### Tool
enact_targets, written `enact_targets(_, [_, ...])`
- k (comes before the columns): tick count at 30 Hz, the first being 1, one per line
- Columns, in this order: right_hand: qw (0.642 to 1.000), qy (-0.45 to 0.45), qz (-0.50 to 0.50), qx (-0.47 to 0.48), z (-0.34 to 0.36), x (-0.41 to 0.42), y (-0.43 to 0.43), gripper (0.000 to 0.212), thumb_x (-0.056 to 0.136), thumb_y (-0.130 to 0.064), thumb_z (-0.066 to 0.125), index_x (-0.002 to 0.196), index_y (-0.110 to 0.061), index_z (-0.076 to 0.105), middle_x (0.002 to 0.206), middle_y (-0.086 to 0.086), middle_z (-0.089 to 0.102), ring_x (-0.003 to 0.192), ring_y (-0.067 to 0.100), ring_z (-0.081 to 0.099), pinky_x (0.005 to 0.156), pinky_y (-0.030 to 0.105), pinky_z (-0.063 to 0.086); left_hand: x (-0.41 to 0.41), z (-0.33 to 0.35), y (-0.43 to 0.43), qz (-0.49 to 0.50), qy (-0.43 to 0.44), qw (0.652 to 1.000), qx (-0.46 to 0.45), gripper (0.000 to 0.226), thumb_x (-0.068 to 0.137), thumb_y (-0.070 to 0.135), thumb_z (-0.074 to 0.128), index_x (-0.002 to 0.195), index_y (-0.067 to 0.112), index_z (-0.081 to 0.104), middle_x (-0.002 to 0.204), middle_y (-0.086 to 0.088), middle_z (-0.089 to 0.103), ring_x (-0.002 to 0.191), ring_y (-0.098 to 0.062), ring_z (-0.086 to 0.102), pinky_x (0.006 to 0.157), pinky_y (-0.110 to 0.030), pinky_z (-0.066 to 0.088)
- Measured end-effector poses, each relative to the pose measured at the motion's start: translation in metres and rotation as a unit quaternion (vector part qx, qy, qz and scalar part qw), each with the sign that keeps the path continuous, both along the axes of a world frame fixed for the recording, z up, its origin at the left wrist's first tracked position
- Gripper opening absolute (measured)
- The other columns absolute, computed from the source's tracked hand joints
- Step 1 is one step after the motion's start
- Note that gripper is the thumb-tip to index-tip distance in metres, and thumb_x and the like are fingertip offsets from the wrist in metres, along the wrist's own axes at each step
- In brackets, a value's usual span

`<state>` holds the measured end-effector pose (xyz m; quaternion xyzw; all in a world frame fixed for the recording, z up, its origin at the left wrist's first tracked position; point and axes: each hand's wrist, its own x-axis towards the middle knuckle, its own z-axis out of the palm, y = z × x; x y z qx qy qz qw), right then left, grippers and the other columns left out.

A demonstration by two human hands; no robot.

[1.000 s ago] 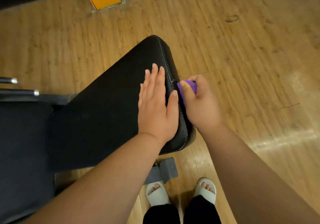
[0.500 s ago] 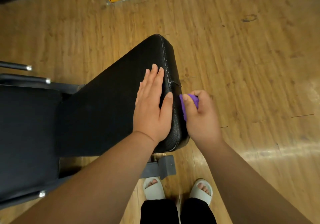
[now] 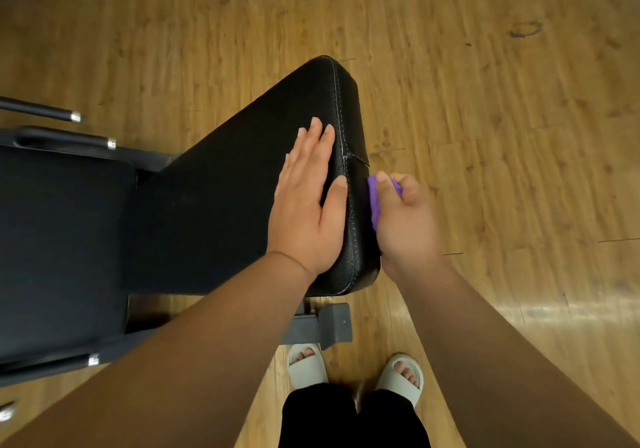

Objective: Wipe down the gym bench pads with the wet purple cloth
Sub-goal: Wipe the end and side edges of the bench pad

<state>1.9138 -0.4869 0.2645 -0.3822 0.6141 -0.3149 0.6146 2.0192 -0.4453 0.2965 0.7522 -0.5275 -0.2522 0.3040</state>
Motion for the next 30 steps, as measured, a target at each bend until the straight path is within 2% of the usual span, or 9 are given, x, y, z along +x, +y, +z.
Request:
enact_targets(3, [0.999, -0.025, -0.026, 0.023, -0.001, 0.014, -0.017, 0.021, 0.098, -0.037, 0.050, 0.087, -0.021, 0.058, 0.083, 0.002, 0.065, 0.082, 0.018, 0.062, 0.086, 0.042, 0.053, 0.000, 0.000, 0.000, -0.002, -0.001, 1.000, -0.004, 0.057, 0.097, 0.028, 0.030, 0.153, 0.024, 0.020, 0.162, 0.011, 0.011, 0.147, 0.002, -0.001, 0.123, -0.037, 0.008])
enact_targets(9, [0.995, -0.072, -0.012, 0.074, 0.002, -0.006, 0.012, 0.023, 0.100, -0.034, 0.050, 0.084, -0.020, 0.058, 0.081, 0.001, 0.066, 0.080, 0.015, 0.063, 0.085, 0.043, 0.054, 0.002, -0.003, 0.000, -0.003, -0.002, 1.000, -0.006, 0.058, 0.096, 0.034, 0.027, 0.153, 0.025, 0.019, 0.161, 0.012, 0.011, 0.146, 0.003, -0.001, 0.123, -0.037, 0.008])
enact_targets(12, [1.000, -0.021, -0.009, 0.021, -0.001, 0.005, -0.007, 0.021, 0.098, -0.038, 0.050, 0.086, -0.022, 0.057, 0.085, 0.000, 0.067, 0.083, 0.015, 0.064, 0.088, 0.044, 0.054, 0.003, -0.004, 0.000, -0.009, 0.002, 1.000, -0.012, 0.061, 0.094, 0.039, 0.024, 0.153, 0.026, 0.019, 0.161, 0.012, 0.010, 0.146, 0.003, -0.002, 0.123, -0.037, 0.007])
enact_targets(13, [1.000, 0.002, -0.009, -0.003, 0.002, 0.013, -0.019, 0.021, 0.098, -0.039, 0.050, 0.088, -0.022, 0.056, 0.085, -0.001, 0.067, 0.082, 0.012, 0.064, 0.087, 0.041, 0.054, 0.003, -0.004, 0.000, -0.010, 0.002, 1.000, -0.013, 0.061, 0.094, 0.039, 0.024, 0.153, 0.026, 0.018, 0.161, 0.012, 0.010, 0.146, 0.003, -0.002, 0.123, -0.037, 0.007])
enact_targets(16, [0.997, 0.041, 0.008, -0.068, 0.014, 0.028, -0.048, 0.021, 0.100, -0.035, 0.048, 0.083, -0.023, 0.050, 0.078, -0.006, 0.061, 0.072, 0.005, 0.058, 0.072, 0.027, 0.050, 0.004, -0.004, 0.000, -0.012, 0.002, 1.000, -0.012, 0.061, 0.094, 0.040, 0.024, 0.153, 0.027, 0.017, 0.161, 0.014, 0.010, 0.146, 0.004, -0.002, 0.123, -0.036, 0.006])
enact_targets(21, [0.976, 0.124, 0.094, -0.149, 0.024, 0.007, -0.018, 0.021, 0.100, -0.034, 0.048, 0.080, -0.028, 0.046, 0.074, -0.010, 0.053, 0.061, -0.007, 0.049, 0.054, 0.008, 0.038, 0.005, -0.004, 0.001, -0.016, 0.000, 1.000, -0.007, 0.056, 0.097, 0.036, 0.028, 0.150, 0.032, 0.010, 0.159, 0.016, 0.004, 0.145, 0.005, -0.006, 0.122, -0.031, 0.002])
enact_targets(25, [0.969, 0.158, 0.097, -0.161, 0.029, 0.021, -0.040, 0.023, 0.100, -0.034, 0.047, 0.079, -0.027, 0.044, 0.071, -0.010, 0.052, 0.058, -0.002, 0.048, 0.050, 0.007, 0.036, 0.004, -0.001, 0.000, -0.016, -0.008, 1.000, 0.013, 0.057, 0.096, 0.036, 0.028, 0.147, 0.036, 0.001, 0.153, 0.023, -0.009, 0.139, 0.011, -0.017, 0.120, -0.024, -0.004])
enact_targets(27, [0.968, 0.163, 0.095, -0.165, 0.029, 0.027, -0.047, 0.023, 0.100, -0.034, 0.047, 0.080, -0.026, 0.044, 0.070, -0.008, 0.051, 0.058, 0.001, 0.046, 0.048, 0.008, 0.036, 0.005, -0.002, 0.000, -0.019, -0.011, 1.000, 0.013, 0.059, 0.096, 0.036, 0.028, 0.150, 0.033, 0.004, 0.156, 0.021, -0.006, 0.141, 0.009, -0.015, 0.119, -0.023, -0.006])
enact_targets(30, [0.961, 0.154, 0.109, -0.204, 0.035, 0.019, -0.030, 0.022, 0.100, -0.029, 0.049, 0.078, -0.028, 0.043, 0.070, -0.008, 0.051, 0.057, -0.004, 0.047, 0.051, 0.007, 0.036, 0.005, 0.001, -0.001, -0.016, -0.009, 1.000, 0.020, 0.060, 0.097, 0.035, 0.030, 0.153, 0.029, 0.011, 0.161, 0.016, 0.001, 0.143, 0.007, -0.011, 0.117, -0.020, -0.006])
